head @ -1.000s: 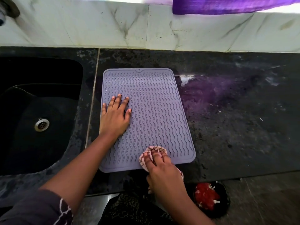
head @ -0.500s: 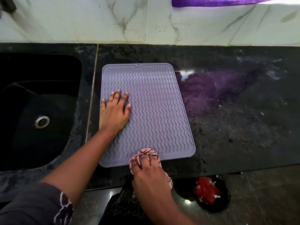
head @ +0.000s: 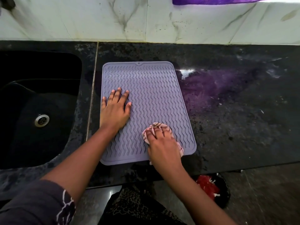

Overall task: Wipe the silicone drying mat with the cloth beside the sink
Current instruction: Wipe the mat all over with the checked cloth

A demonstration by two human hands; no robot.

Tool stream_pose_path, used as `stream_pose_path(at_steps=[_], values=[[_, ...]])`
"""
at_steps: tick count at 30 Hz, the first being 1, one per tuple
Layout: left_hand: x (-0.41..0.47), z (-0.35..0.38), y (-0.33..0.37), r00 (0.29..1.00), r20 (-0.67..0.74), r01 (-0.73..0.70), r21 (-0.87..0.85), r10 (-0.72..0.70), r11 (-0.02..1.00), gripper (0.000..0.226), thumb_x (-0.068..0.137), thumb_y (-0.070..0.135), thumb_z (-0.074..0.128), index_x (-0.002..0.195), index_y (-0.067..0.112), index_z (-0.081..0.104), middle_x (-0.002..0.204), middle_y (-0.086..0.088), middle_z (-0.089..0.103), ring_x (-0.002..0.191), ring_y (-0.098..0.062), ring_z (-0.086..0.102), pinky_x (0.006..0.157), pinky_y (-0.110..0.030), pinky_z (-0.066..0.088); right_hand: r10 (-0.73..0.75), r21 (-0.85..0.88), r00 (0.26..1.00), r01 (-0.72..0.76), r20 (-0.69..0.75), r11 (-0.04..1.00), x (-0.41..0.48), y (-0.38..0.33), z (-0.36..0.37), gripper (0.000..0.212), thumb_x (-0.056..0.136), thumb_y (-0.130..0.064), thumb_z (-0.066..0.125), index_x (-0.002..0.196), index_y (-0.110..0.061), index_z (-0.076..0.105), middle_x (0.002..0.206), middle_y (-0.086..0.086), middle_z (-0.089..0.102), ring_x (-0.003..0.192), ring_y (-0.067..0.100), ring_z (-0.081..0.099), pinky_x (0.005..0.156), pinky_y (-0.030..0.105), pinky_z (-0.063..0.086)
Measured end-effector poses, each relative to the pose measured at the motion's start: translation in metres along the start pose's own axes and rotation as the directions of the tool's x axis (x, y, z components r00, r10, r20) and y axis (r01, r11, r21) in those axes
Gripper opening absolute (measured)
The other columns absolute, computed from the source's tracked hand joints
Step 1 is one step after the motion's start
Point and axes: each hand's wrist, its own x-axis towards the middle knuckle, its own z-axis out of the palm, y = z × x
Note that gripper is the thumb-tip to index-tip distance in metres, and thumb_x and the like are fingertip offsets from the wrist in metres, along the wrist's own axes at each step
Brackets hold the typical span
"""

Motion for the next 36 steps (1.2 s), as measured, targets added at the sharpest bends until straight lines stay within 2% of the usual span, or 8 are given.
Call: stream_pose_path(at_steps=[6,10,15,18,20,23,27,36], values=[[0.000,-0.003,0.001,1.000,0.000,0.001,-0.009,-0.001,1.000,0.054,0.096,0.047,0.022,0.147,0.029,0.021,0.157,-0.002,0.018,0.145,-0.019,0.009,0.116,-0.045,0.004,-0.084,-0.028,0.979,0.090,0.188,0.996,-0.046,0.009,0.005,0.052,0.091,-0.025,0.040,0.141,-0.018,0.030,0.142,0.013,0.040,0.130,0.031,0.032,0.104,0.043,0.035],[-0.002,-0.006,0.002,1.000,0.003,-0.001,-0.032,0.002,0.999,0.053,0.097,0.046,0.025,0.147,0.028,0.024,0.157,-0.002,0.020,0.145,-0.019,0.010,0.116,-0.045,0.003,-0.155,0.434,0.939,0.006,0.307,0.901,-0.031,0.033,-0.034,0.031,0.089,-0.031,0.051,0.119,-0.037,0.056,0.090,-0.009,0.066,0.070,0.003,0.058,0.060,0.022,0.048],[-0.001,-0.019,-0.003,0.998,-0.053,0.010,-0.402,-0.035,0.916,0.042,0.094,0.028,0.048,0.137,0.024,0.046,0.151,-0.002,0.034,0.142,-0.015,0.021,0.117,-0.040,0.004,-0.053,0.971,0.969,-0.241,0.241,-0.002,0.024,0.028,-0.050,0.035,0.090,-0.006,0.041,0.101,-0.029,0.065,0.095,-0.007,0.072,0.086,0.010,0.067,0.070,0.025,0.055],[-0.008,-0.029,-0.001,0.998,-0.065,-0.048,-0.656,0.008,0.753,0.041,0.089,0.027,0.053,0.129,0.019,0.055,0.142,-0.002,0.046,0.137,-0.015,0.033,0.117,-0.035,0.004,-0.104,0.766,0.978,-0.207,0.181,-0.608,0.062,0.008,-0.050,0.031,0.083,-0.009,0.042,0.093,-0.012,0.071,0.090,0.012,0.072,0.082,0.025,0.068,0.068,0.033,0.056],[-0.012,-0.038,0.011,0.995,0.084,0.097,-0.869,-0.047,0.485,0.031,0.084,0.030,0.050,0.108,0.022,0.067,0.117,0.002,0.066,0.117,-0.015,0.054,0.107,-0.031,0.036,-0.117,0.661,0.988,-0.156,0.103,-0.734,0.083,-0.007,-0.053,0.027,0.076,-0.018,0.050,0.079,-0.004,0.072,0.078,0.014,0.071,0.075,0.024,0.069,0.066,0.031,0.056],[-0.001,-0.049,0.026,0.948,0.261,0.276,-0.959,-0.183,0.062,0.028,0.086,0.038,0.048,0.086,0.032,0.075,0.091,0.010,0.073,0.089,-0.004,0.066,0.076,-0.017,0.050,-0.075,0.617,0.992,-0.124,0.104,-0.777,0.115,-0.025,-0.052,0.029,0.073,-0.021,0.050,0.078,0.000,0.070,0.076,0.017,0.070,0.076,0.028,0.066,0.071,0.035,0.055],[0.025,-0.067,0.034,0.903,0.364,0.317,-0.923,-0.229,-0.219,0.045,0.093,0.043,0.043,0.113,0.010,0.066,0.114,-0.015,0.067,0.110,-0.030,0.061,0.100,-0.046,0.045,0.186,0.768,0.972,0.011,0.141,-0.640,0.151,-0.045,-0.050,0.027,0.091,-0.016,0.039,0.097,-0.002,0.062,0.084,0.013,0.068,0.077,0.023,0.064,0.074,0.035,0.052],[0.103,-0.071,0.018,0.958,0.154,0.166,-0.986,-0.241,0.029,0.025,0.096,0.017,0.048,0.118,0.021,0.059,0.106,0.006,0.067,0.092,-0.002,0.066,0.068,-0.014,0.051,0.057,0.931,0.979,-0.165,0.194,-0.327,0.206,-0.023,-0.071,0.040,0.092,-0.039,0.048,0.116,-0.011,0.062,0.111,0.013,0.068,0.101,0.024,0.064,0.091,0.041,0.049]])
